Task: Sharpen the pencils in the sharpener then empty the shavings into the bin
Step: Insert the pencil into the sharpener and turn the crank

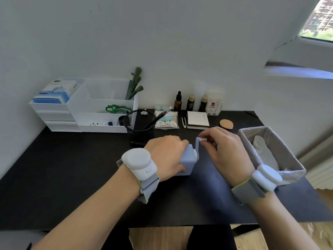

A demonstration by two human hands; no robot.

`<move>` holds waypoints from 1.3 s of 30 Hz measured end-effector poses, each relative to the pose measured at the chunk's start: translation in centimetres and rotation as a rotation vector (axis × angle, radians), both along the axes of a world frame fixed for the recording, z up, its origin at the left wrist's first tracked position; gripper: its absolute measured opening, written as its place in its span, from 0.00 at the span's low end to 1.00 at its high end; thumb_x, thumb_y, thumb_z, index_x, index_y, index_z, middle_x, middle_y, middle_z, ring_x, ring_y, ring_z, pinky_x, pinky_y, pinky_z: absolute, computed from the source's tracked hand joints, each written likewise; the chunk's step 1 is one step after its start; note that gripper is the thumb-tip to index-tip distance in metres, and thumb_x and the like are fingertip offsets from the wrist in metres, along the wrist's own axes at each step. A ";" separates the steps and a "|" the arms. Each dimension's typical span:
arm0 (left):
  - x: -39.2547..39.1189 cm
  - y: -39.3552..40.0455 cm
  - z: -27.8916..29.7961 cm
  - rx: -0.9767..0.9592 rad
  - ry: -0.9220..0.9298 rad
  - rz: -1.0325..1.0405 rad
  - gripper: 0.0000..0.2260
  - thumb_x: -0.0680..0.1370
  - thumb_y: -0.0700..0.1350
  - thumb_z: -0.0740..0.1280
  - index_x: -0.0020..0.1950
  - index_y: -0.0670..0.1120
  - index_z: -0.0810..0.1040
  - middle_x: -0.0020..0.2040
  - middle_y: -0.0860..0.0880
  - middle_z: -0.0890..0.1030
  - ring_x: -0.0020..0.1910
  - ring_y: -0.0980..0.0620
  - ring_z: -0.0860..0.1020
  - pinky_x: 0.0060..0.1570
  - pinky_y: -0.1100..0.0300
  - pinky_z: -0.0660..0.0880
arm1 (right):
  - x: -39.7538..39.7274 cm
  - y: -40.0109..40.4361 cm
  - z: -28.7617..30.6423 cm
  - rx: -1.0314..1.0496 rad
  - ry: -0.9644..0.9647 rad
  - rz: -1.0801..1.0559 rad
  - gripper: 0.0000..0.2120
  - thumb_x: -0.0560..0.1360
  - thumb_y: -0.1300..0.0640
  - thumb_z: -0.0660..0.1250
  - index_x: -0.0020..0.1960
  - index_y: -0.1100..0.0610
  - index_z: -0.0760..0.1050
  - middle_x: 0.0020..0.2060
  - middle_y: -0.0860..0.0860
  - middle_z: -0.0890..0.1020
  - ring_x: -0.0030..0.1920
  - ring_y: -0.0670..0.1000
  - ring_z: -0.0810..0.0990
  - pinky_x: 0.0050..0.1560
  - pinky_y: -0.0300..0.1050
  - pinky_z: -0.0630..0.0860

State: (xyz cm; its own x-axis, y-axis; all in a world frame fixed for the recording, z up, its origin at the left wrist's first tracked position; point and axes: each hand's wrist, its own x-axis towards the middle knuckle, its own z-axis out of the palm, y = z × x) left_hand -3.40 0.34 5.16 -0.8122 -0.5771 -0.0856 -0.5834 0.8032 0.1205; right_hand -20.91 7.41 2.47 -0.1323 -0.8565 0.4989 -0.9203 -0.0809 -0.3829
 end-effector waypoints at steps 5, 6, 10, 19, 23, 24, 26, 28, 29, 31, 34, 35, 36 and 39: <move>0.2 0.0 0.0 0.000 0.025 -0.008 0.20 0.75 0.57 0.68 0.62 0.50 0.71 0.56 0.50 0.76 0.56 0.48 0.75 0.49 0.51 0.76 | -0.2 -1.5 -1.3 0.040 0.012 -0.035 0.05 0.73 0.62 0.71 0.49 0.57 0.81 0.47 0.51 0.79 0.46 0.51 0.78 0.44 0.50 0.79; 0.2 0.0 -0.1 -0.004 0.032 -0.007 0.19 0.74 0.57 0.68 0.60 0.50 0.71 0.55 0.50 0.76 0.56 0.48 0.75 0.48 0.52 0.75 | -0.2 -1.7 -1.7 0.057 0.008 -0.033 0.05 0.73 0.62 0.71 0.48 0.57 0.82 0.47 0.51 0.78 0.46 0.51 0.78 0.44 0.50 0.79; 0.2 0.2 -0.2 -0.025 0.057 -0.006 0.17 0.75 0.56 0.68 0.58 0.49 0.71 0.54 0.51 0.76 0.55 0.48 0.76 0.45 0.56 0.72 | -0.2 -1.5 -3.3 0.149 -0.016 -0.038 0.06 0.72 0.62 0.70 0.48 0.56 0.82 0.46 0.51 0.78 0.48 0.53 0.78 0.42 0.54 0.78; 0.4 0.1 -0.1 -0.010 0.047 -0.009 0.17 0.75 0.56 0.67 0.58 0.50 0.70 0.54 0.51 0.76 0.55 0.49 0.75 0.46 0.56 0.71 | 0.4 1.2 -4.9 0.199 0.042 0.015 0.03 0.71 0.61 0.72 0.40 0.56 0.79 0.40 0.49 0.75 0.42 0.53 0.76 0.34 0.56 0.76; 0.4 0.2 -0.2 -0.018 0.042 -0.004 0.17 0.75 0.57 0.67 0.58 0.50 0.71 0.53 0.52 0.75 0.54 0.49 0.75 0.43 0.57 0.69 | 0.8 2.6 -4.9 0.190 0.047 0.027 0.02 0.71 0.59 0.74 0.42 0.54 0.81 0.39 0.49 0.75 0.41 0.53 0.77 0.33 0.53 0.77; 0.3 0.2 -0.2 -0.021 0.038 -0.003 0.17 0.75 0.57 0.67 0.58 0.50 0.71 0.53 0.52 0.75 0.55 0.49 0.75 0.44 0.57 0.70 | 0.9 3.0 -4.8 0.190 0.046 0.028 0.03 0.71 0.59 0.74 0.43 0.54 0.82 0.40 0.48 0.75 0.41 0.53 0.77 0.33 0.52 0.77; 0.4 0.2 -0.2 -0.022 0.031 0.000 0.17 0.76 0.57 0.67 0.59 0.50 0.70 0.54 0.52 0.75 0.55 0.49 0.75 0.45 0.57 0.70 | 1.2 3.7 -4.6 0.194 0.054 0.030 0.04 0.71 0.59 0.74 0.44 0.53 0.82 0.40 0.47 0.76 0.40 0.52 0.77 0.33 0.50 0.77; 0.3 0.2 -0.1 -0.019 0.025 0.000 0.18 0.76 0.57 0.67 0.60 0.50 0.70 0.55 0.52 0.75 0.55 0.49 0.75 0.44 0.57 0.70 | 1.5 4.4 -4.2 0.203 0.070 0.026 0.04 0.71 0.58 0.74 0.44 0.51 0.82 0.41 0.47 0.76 0.41 0.51 0.77 0.33 0.47 0.76; 0.3 0.2 0.0 -0.018 0.021 -0.001 0.18 0.76 0.57 0.67 0.61 0.51 0.70 0.55 0.52 0.75 0.56 0.49 0.75 0.44 0.57 0.69 | 1.6 4.7 -4.0 0.207 0.078 0.025 0.04 0.71 0.58 0.73 0.45 0.51 0.82 0.41 0.46 0.77 0.41 0.51 0.78 0.34 0.46 0.76; 0.2 0.2 0.0 -0.014 0.016 -0.002 0.19 0.76 0.58 0.67 0.62 0.51 0.70 0.56 0.52 0.75 0.56 0.50 0.75 0.44 0.58 0.69 | 1.8 5.3 -3.7 0.199 0.081 0.028 0.03 0.72 0.57 0.73 0.45 0.51 0.81 0.42 0.46 0.77 0.42 0.51 0.78 0.35 0.47 0.77; 0.2 0.1 -0.2 -0.018 0.013 0.000 0.20 0.76 0.58 0.67 0.63 0.51 0.70 0.56 0.52 0.75 0.56 0.49 0.75 0.45 0.57 0.71 | 1.8 6.0 -3.1 0.171 0.089 0.050 0.03 0.74 0.56 0.69 0.46 0.51 0.82 0.42 0.47 0.78 0.43 0.51 0.78 0.37 0.47 0.78; 0.1 0.1 -0.2 -0.019 0.013 -0.001 0.20 0.76 0.58 0.67 0.64 0.51 0.70 0.57 0.52 0.75 0.56 0.49 0.75 0.46 0.56 0.71 | 1.8 6.1 -2.9 0.164 0.092 0.055 0.05 0.74 0.55 0.67 0.46 0.51 0.82 0.43 0.47 0.78 0.43 0.50 0.78 0.38 0.47 0.78; 0.1 0.1 -0.2 -0.020 0.012 -0.002 0.21 0.76 0.58 0.67 0.64 0.51 0.70 0.57 0.52 0.75 0.57 0.49 0.75 0.47 0.56 0.72 | 1.7 6.2 -2.7 0.153 0.093 0.055 0.06 0.74 0.54 0.66 0.46 0.51 0.82 0.43 0.47 0.78 0.43 0.50 0.78 0.38 0.47 0.78; 0.1 0.1 -0.2 -0.019 0.014 -0.001 0.21 0.76 0.58 0.67 0.64 0.51 0.70 0.57 0.52 0.75 0.57 0.50 0.74 0.46 0.57 0.70 | 1.7 6.3 -2.0 0.095 0.088 0.043 0.08 0.75 0.53 0.65 0.46 0.53 0.83 0.42 0.47 0.78 0.42 0.51 0.78 0.38 0.48 0.78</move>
State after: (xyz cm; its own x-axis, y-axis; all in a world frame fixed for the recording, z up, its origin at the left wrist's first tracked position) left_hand -3.32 0.40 4.92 -0.8138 -0.5776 -0.0637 -0.5810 0.8060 0.1134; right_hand -19.25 13.73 0.48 -0.0539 -0.9042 0.4237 -0.9470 -0.0883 -0.3090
